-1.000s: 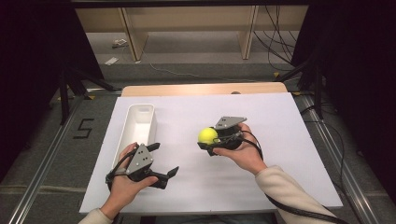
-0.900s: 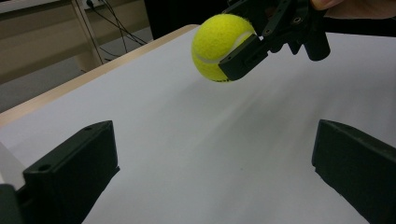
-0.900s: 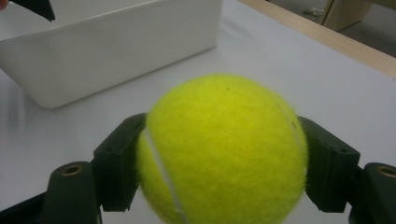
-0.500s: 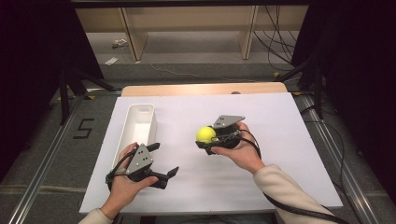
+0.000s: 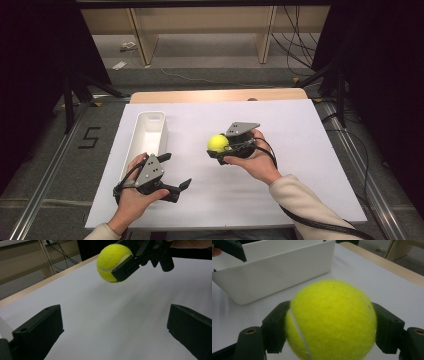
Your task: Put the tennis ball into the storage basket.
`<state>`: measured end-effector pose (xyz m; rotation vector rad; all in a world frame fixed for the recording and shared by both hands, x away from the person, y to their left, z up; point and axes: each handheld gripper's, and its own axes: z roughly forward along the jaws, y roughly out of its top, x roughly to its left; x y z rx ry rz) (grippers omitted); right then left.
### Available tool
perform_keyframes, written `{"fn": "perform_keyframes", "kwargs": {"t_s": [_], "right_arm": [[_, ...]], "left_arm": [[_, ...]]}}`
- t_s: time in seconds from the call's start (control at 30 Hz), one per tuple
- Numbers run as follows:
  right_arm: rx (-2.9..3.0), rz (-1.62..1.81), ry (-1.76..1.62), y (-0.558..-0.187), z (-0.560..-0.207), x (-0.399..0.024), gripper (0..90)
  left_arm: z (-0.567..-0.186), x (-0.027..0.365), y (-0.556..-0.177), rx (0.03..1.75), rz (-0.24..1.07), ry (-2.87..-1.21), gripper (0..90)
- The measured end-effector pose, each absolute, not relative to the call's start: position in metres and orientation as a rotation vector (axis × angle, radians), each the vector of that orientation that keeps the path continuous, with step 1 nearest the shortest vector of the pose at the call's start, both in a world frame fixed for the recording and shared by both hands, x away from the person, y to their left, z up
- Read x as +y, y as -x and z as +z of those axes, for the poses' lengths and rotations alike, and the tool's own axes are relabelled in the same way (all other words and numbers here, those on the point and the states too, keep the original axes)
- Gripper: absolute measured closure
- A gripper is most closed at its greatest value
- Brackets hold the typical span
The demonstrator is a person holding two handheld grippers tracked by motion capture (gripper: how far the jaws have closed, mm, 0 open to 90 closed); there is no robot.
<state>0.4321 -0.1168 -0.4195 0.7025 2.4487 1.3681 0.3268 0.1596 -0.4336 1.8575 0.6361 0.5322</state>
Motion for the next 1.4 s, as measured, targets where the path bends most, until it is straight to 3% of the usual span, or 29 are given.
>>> {"fn": "perform_keyframes", "kwargs": {"t_s": [1.4], "right_arm": [[2.439, 1.408, -0.675, -0.437, -0.410, -0.098, 26.1]], "left_arm": [[-0.434, 0.160, -0.327, 0.636, 0.532, -1.857, 0.0]]}}
